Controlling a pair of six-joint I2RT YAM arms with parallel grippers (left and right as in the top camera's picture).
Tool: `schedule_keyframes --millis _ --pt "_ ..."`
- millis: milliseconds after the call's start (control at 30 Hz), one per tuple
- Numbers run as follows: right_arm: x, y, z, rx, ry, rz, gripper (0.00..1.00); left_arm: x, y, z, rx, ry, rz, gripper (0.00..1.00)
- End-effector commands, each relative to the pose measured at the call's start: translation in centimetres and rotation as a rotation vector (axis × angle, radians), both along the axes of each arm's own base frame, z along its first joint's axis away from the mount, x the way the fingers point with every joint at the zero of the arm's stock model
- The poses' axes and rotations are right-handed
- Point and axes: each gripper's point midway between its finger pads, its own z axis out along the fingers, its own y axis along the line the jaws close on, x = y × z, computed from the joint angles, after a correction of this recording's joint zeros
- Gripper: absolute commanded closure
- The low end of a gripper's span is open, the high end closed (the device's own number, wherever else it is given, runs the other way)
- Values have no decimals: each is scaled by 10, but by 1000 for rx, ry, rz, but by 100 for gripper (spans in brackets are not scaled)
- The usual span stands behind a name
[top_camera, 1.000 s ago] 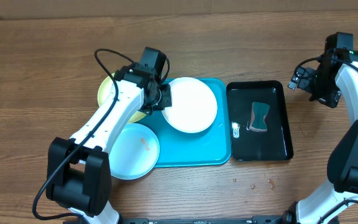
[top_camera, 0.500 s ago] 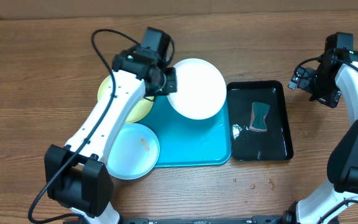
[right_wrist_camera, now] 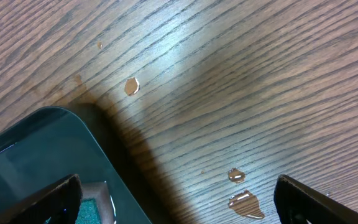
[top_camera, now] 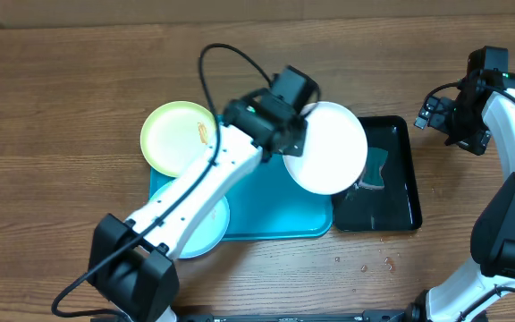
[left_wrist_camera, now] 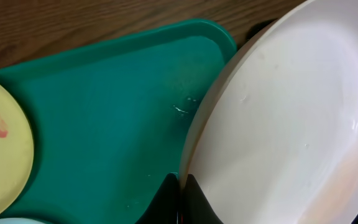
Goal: Clean dirty plates on tray and stack at the side
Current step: 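Lift white plate with left gripper and tilt it over black tray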
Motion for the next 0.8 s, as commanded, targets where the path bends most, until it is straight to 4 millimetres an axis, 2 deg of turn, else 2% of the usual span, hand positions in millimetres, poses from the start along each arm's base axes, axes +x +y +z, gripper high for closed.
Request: schedule_keyframes --millis 0,267,767 --pt "6 -3 11 -6 -38 -12 0 5 -8 15 92 -128 34 96" --pt "6 -3 11 -6 -38 -12 0 -7 -26 48 275 -378 27 96" --pt "6 -3 11 -6 -38 -12 0 -53 -90 107 496 -755 -199 96"
